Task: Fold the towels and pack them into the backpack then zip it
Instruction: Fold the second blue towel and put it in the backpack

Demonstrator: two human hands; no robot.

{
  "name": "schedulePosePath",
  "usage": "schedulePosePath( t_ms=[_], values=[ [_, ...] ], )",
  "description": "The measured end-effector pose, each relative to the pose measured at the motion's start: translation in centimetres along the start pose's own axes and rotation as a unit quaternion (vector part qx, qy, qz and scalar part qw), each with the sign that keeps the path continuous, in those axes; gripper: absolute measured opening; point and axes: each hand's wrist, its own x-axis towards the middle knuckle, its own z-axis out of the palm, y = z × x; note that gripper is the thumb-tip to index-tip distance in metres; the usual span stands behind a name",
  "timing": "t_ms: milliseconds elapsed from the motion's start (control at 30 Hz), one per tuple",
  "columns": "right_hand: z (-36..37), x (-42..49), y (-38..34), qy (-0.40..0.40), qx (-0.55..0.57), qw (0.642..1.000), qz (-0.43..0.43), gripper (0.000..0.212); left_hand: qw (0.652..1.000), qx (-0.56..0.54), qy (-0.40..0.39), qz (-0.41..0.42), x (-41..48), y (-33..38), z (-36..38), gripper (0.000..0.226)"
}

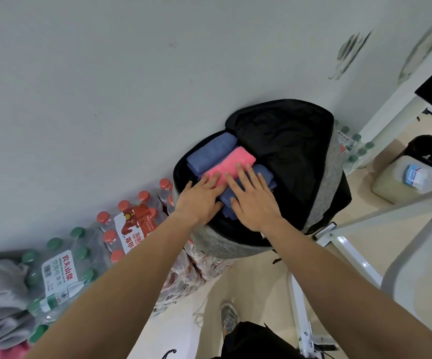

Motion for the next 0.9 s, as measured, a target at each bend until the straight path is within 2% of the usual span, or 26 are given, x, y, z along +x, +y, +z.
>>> schedulePosePath(
  t_ms=[67, 167, 300, 367, 467, 600, 767, 900],
  values=[
    [-0.5, 1.3, 0.8, -0.013, 0.012, 0.999, -0.03, 0.067, 1.0, -0.006, -0.009, 0.006, 0.1, -0.4, -0.4, 0.064],
    [-0.7, 2.6, 1.7, -0.021, 0.03, 0.999, -0.032, 0.073, 1.0, 0.011, 0.008, 0.025, 0.3, -0.9, -0.7, 0.067],
    [1.0, 1.7, 0.3, -0.028, -0.015, 0.999, -0.02, 0.103, 0.997, -0.047, 0.053, 0.018, 0.8, -1.8, -1.1, 0.058],
    [1.9, 1.3, -0.6, -0.019, -0.036, 0.999, -0.005, 0.108, 0.997, -0.062, 0.054, 0.012, 0.9, -2.2, -1.7, 0.055],
    [2.0, 1.8, -0.6, -0.015, -0.061, 0.998, -0.011, 0.106, 0.997, -0.053, 0.047, 0.029, 0.9, -2.4, -2.2, 0.051],
    [1.3, 2.6, 1.5, -0.013, -0.08, 0.995, -0.065, 0.094, 0.997, -0.054, 0.032, 0.039, 0.8, -2.6, -2.1, 0.054],
    [1.2, 2.6, 1.1, -0.027, -0.07, 0.995, -0.061, 0.097, 0.998, -0.037, 0.025, 0.047, 0.7, -2.1, -1.9, 0.054],
    [-0.7, 3.9, 1.4, 0.04, -0.03, 0.995, -0.084, 0.067, 0.998, -0.012, 0.025, 0.059, 0.7, -2.2, -1.6, 0.055]
  ],
)
